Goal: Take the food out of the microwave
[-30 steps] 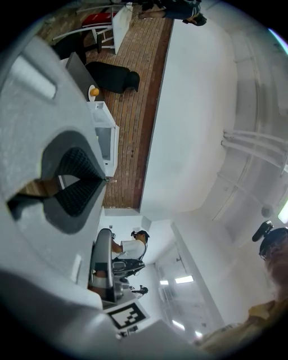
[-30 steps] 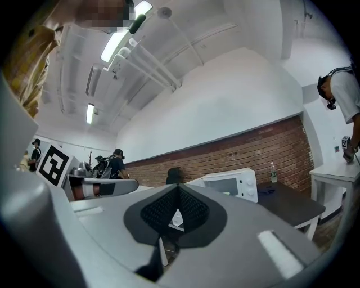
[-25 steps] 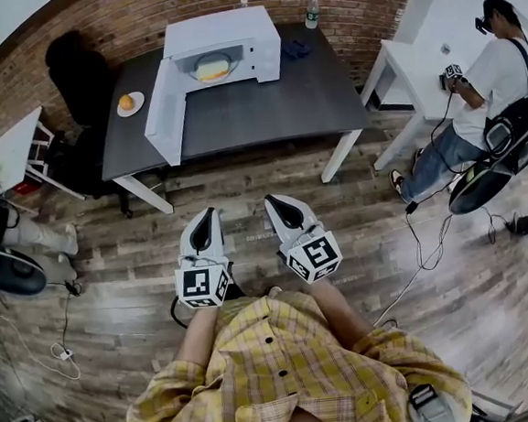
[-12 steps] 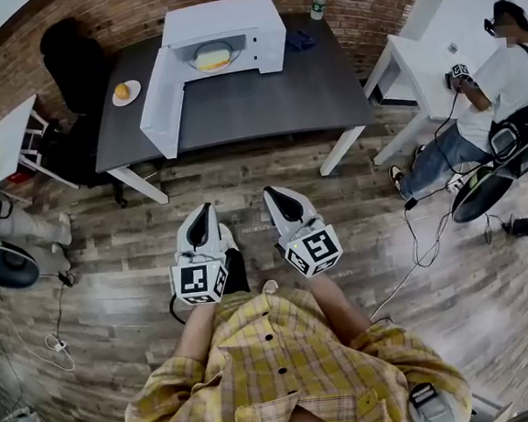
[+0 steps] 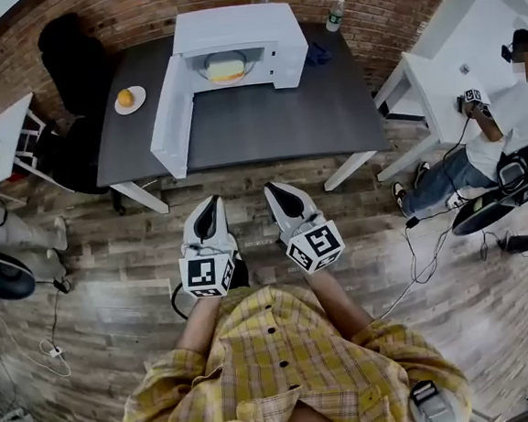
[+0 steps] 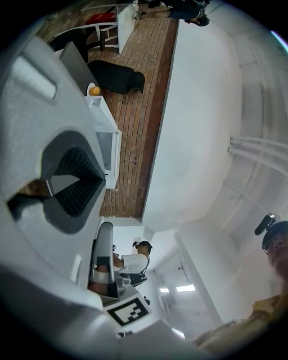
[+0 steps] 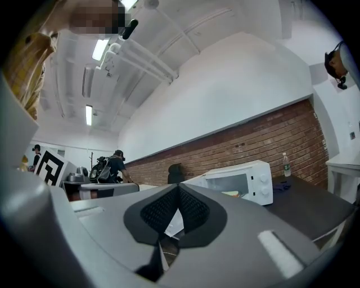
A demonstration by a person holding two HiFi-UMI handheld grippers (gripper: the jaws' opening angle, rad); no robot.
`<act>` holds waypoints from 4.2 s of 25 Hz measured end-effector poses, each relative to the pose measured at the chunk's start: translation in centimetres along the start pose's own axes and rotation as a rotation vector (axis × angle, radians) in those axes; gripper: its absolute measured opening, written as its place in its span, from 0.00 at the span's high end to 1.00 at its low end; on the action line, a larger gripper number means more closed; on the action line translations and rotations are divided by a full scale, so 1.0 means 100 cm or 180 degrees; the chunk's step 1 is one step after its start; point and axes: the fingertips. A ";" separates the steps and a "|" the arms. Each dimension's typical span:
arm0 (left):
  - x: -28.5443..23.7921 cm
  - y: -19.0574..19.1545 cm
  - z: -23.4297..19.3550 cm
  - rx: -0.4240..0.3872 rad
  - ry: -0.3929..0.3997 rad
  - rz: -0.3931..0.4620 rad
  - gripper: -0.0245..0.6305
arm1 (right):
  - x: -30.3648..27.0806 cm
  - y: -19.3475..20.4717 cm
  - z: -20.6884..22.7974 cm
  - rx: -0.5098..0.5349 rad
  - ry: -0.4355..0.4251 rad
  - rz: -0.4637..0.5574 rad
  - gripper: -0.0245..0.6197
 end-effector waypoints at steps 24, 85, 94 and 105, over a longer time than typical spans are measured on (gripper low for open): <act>-0.172 -0.034 -0.122 0.0180 0.0404 -0.0139 0.96 | -0.194 -0.016 0.085 -0.0047 0.0419 -0.0066 0.96; -0.272 -0.004 -0.164 0.0031 -0.0207 -0.0347 0.96 | -0.359 0.200 0.279 -0.4255 0.0637 0.0034 0.82; -0.280 -0.003 -0.164 0.0076 -0.0151 -0.0341 0.96 | -0.377 0.213 0.297 -0.4510 0.0809 0.0204 0.82; -0.281 0.000 -0.172 -0.0021 -0.0218 -0.0362 0.96 | -0.390 0.235 0.307 -0.4722 0.0953 0.0217 0.81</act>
Point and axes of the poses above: the fingertips, and each gripper's own axes: x backward along the fingers, z to its right, y out of its underside, and after that the axes turned 4 degrees about x, right-handed
